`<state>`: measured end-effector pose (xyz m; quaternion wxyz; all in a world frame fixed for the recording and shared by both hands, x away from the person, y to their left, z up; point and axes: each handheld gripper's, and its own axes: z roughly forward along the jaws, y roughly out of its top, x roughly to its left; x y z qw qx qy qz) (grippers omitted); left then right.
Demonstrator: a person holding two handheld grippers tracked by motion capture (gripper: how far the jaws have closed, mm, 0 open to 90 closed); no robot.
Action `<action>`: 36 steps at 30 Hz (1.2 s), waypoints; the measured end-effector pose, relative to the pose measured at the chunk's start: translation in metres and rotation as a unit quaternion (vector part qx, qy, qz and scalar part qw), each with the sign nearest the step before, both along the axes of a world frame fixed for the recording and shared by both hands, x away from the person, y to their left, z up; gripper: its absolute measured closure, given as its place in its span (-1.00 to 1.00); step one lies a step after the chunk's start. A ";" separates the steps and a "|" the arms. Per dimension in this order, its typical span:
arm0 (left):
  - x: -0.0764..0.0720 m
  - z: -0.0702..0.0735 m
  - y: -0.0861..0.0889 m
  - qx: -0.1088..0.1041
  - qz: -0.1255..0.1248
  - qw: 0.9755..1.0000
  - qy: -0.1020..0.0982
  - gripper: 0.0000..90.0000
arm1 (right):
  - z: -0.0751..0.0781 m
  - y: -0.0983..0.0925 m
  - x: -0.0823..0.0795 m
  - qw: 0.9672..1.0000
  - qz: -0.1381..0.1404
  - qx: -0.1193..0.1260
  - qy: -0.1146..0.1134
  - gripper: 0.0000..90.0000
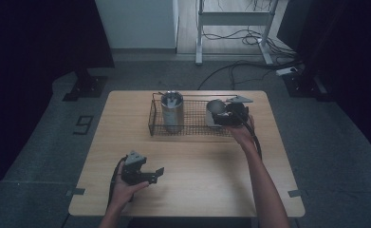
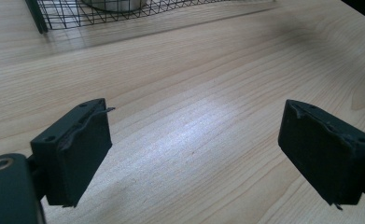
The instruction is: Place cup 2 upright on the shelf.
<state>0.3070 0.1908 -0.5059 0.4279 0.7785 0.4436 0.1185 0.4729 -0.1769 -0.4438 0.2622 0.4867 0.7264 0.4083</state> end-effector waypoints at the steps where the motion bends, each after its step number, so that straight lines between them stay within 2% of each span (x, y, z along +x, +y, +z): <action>1: 0.000 0.000 0.000 0.001 -0.001 1.000 0.000 -0.79 | 0.000 -0.001 -0.003 1.000 0.001 -0.002 0.003 -0.88; 3: 0.000 0.000 -0.001 0.001 -0.001 1.000 0.000 -0.79 | 0.000 -0.002 -0.007 1.000 0.003 -0.001 -0.001 -0.85; 4: 0.000 0.000 -0.001 0.002 -0.002 1.000 0.000 -0.79 | 0.001 -0.006 -0.014 1.000 0.005 0.012 -0.003 -0.85; 5: 0.000 -0.001 -0.001 0.002 -0.001 1.000 0.000 -0.79 | 0.001 -0.008 -0.018 1.000 0.007 0.015 -0.001 -0.86; 17: 0.000 -0.001 0.000 0.006 0.000 1.000 0.001 -0.79 | -0.003 -0.027 -0.071 0.999 0.015 0.039 -0.030 -0.78; 28: 0.000 -0.003 0.000 0.008 -0.001 1.000 0.003 -0.79 | -0.037 -0.038 -0.120 0.998 0.025 0.048 -0.025 -0.72; 36: 0.000 -0.004 0.000 0.009 -0.001 1.000 0.005 -0.79 | -0.058 -0.045 -0.141 0.999 0.023 0.034 -0.013 -0.71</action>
